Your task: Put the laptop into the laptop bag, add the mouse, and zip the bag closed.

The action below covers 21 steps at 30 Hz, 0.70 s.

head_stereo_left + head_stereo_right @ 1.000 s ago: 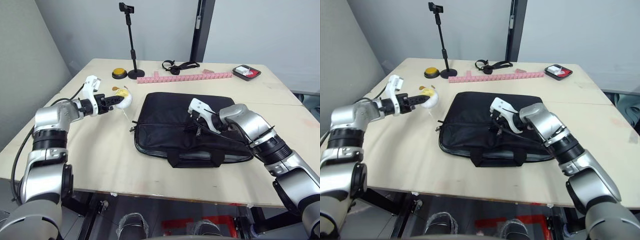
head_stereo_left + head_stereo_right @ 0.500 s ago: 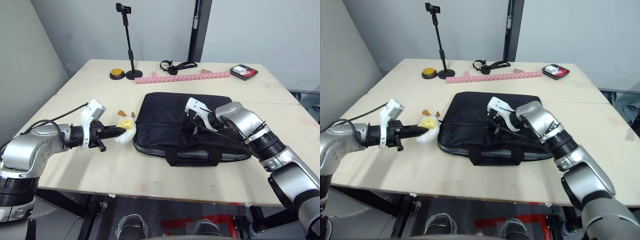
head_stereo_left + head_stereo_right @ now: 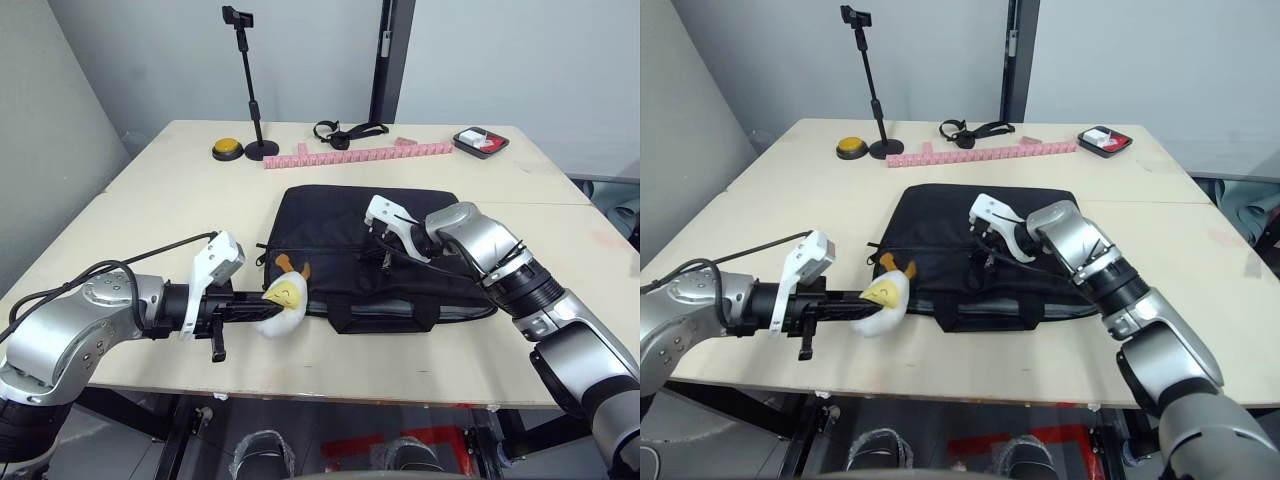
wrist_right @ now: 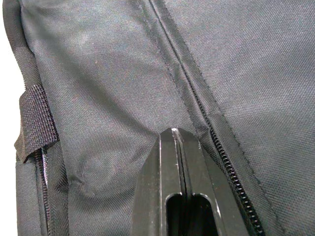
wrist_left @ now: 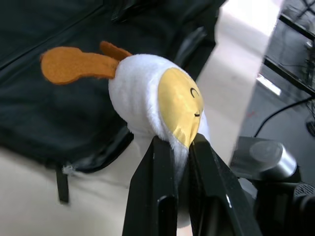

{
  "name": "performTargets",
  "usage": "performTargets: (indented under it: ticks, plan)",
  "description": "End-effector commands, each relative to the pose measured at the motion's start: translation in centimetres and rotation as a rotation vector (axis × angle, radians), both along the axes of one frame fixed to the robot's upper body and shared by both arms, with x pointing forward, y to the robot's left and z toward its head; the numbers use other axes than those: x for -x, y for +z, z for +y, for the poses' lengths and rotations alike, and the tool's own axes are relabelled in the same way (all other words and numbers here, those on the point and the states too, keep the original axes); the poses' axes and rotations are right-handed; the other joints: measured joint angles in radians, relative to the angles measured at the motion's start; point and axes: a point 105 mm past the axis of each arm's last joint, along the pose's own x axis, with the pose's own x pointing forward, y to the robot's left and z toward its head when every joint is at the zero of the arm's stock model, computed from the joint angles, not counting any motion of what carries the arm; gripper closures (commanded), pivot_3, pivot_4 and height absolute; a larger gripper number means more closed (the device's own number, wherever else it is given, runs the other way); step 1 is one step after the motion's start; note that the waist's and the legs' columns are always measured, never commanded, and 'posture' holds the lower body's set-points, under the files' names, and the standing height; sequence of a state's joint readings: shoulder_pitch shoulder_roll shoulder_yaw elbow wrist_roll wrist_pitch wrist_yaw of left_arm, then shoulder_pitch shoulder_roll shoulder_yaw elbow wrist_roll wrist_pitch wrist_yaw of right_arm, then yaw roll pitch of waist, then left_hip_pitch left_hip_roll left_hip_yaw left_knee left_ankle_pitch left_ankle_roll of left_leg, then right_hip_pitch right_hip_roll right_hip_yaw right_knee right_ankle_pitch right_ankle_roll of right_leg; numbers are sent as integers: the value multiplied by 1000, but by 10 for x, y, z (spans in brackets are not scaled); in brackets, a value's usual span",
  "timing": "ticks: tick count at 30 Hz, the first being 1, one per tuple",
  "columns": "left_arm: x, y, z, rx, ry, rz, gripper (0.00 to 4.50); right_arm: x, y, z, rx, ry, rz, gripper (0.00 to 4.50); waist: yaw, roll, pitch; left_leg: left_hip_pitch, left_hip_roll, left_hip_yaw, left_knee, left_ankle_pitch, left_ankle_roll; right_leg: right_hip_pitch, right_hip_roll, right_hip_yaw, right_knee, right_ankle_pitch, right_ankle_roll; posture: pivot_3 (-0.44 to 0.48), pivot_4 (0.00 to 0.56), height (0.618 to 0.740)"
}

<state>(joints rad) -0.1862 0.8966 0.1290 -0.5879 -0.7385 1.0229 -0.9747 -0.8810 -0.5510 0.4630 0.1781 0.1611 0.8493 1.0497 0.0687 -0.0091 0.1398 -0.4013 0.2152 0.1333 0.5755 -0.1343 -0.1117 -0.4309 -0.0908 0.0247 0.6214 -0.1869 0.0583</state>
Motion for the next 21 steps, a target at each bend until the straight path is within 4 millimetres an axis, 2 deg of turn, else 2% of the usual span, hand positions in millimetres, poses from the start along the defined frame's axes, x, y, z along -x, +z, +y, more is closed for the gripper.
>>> performTargets:
  ticks: [1,5,10,18,21]
  plan:
    - [14,0,-9,-28,-92,-20,4453,2,-32,-19,108,-72,90,4500,0,0,0,0,0,0,0,0,0,0,0,0,0,0,0,0,150,739]
    - [26,-1,-26,-21,-216,-30,4453,1,-31,-18,112,-67,91,4500,-1,0,0,0,0,1,0,0,0,0,0,0,-1,0,0,0,150,739]
    - [29,-5,-46,66,-371,-2,4453,0,-30,-16,118,-56,92,4500,-2,0,-1,0,0,1,0,0,0,0,0,0,0,0,0,0,150,739]
    - [17,-22,-62,41,-523,21,4453,0,-28,-18,124,-53,93,4500,-4,0,-2,1,0,3,0,0,0,-1,0,2,1,0,0,0,150,739]
    - [-5,-30,-72,-23,-557,-54,4453,2,-27,-19,126,-56,96,4500,1,0,-5,1,0,3,0,0,0,-1,0,2,1,0,0,0,150,739]
